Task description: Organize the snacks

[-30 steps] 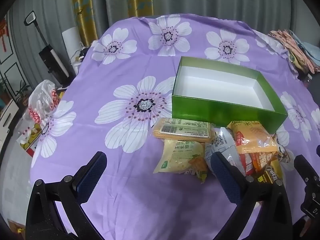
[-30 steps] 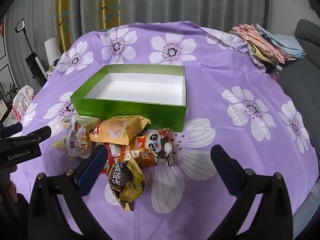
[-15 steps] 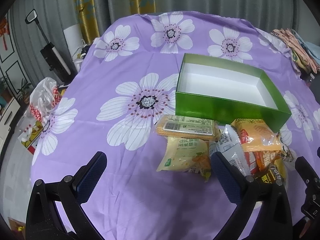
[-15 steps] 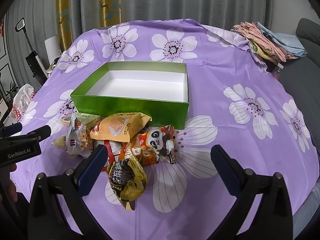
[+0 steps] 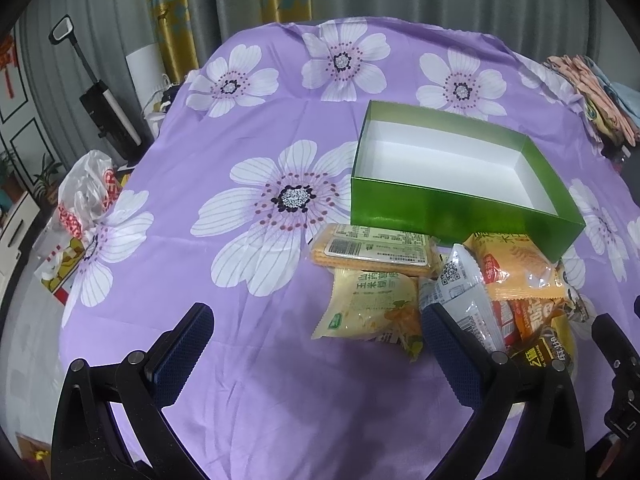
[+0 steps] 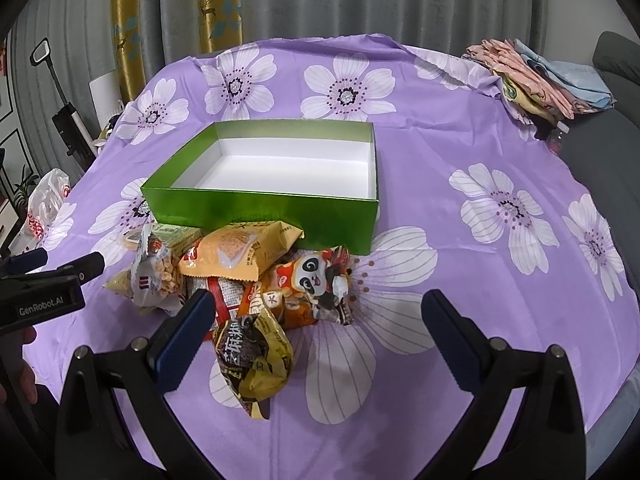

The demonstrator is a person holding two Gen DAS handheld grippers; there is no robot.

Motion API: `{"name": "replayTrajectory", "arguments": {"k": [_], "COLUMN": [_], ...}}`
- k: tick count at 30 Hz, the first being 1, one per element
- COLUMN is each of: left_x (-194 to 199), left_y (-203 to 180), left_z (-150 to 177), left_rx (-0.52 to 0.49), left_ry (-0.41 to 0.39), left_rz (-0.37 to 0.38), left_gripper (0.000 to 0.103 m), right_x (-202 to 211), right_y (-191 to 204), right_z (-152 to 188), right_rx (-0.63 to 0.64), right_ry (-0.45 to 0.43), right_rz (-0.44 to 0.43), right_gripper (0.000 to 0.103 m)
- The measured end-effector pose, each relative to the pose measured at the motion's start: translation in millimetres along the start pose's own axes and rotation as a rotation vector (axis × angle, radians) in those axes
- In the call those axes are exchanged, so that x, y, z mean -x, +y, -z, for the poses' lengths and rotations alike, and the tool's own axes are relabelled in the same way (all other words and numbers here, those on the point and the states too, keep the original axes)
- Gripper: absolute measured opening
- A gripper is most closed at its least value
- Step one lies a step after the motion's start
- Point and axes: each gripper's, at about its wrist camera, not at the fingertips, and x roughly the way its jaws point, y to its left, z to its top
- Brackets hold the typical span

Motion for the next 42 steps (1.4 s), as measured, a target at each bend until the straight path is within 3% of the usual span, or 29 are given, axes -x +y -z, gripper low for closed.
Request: {"name": "replayTrajectory", "arguments": {"k": [35,38,42], "left_x": [2,3,4], "left_y": [-4,-5,0], "left_z": [0,1,2], "left_rx": [-0.005,-0.004,0.027], "left_ry": [0.002,0.004,0.008], "left_rz": [0.015,0.041,0.156], "left_gripper": [0.103,0.103,0.103], "right_x": [3,3,6], "right_y": [2,0,-9], "right_z": [2,4,10], "right_rx": [0.001,0.009,0.018], "right_ry": [-0.003,-0.001,-0.004], "right_rz": [-0.023,-0.067,-0.165], "right_gripper": [0.103,0.103,0.103]}}
